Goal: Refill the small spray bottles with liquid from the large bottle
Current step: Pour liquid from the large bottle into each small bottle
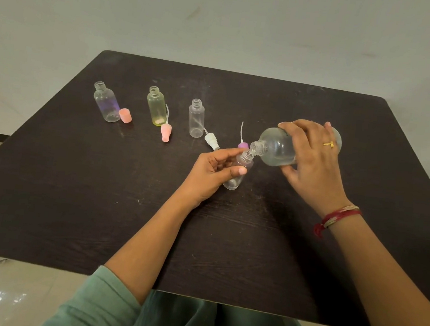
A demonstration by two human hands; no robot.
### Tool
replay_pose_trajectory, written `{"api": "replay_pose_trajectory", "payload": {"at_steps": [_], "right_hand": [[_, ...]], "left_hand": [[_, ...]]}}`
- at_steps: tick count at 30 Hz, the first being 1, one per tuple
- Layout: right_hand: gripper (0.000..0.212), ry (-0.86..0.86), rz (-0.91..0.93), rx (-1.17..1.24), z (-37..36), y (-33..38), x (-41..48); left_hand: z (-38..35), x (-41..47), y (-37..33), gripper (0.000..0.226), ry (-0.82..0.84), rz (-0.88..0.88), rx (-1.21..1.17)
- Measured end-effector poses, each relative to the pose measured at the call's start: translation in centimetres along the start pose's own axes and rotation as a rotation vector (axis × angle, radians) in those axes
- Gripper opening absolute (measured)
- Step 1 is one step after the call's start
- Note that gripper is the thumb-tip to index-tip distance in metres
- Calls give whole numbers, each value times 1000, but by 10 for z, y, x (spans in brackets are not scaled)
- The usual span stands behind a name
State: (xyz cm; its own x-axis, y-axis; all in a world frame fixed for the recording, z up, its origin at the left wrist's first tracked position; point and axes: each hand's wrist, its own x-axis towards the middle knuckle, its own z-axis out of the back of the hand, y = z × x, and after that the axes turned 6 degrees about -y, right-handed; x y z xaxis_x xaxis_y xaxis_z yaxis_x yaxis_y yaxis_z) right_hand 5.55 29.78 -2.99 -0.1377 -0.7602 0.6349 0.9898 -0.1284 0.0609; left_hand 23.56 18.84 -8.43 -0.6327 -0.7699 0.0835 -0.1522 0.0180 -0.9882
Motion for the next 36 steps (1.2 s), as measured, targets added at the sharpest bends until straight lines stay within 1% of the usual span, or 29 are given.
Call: {"api": "replay_pose_trajectory", "payload": {"at_steps": [25,31,36], "right_hand": [[61,-12,26,3,2,-1,3],[62,-3,28,6,1,-3,3],[62,-4,22,18,0,-3,4]], "left_hand": [[1,-1,-2,50,-4,24,-5],[3,1,1,46,4,13,0],[2,1,0,49,4,13,-9]]}}
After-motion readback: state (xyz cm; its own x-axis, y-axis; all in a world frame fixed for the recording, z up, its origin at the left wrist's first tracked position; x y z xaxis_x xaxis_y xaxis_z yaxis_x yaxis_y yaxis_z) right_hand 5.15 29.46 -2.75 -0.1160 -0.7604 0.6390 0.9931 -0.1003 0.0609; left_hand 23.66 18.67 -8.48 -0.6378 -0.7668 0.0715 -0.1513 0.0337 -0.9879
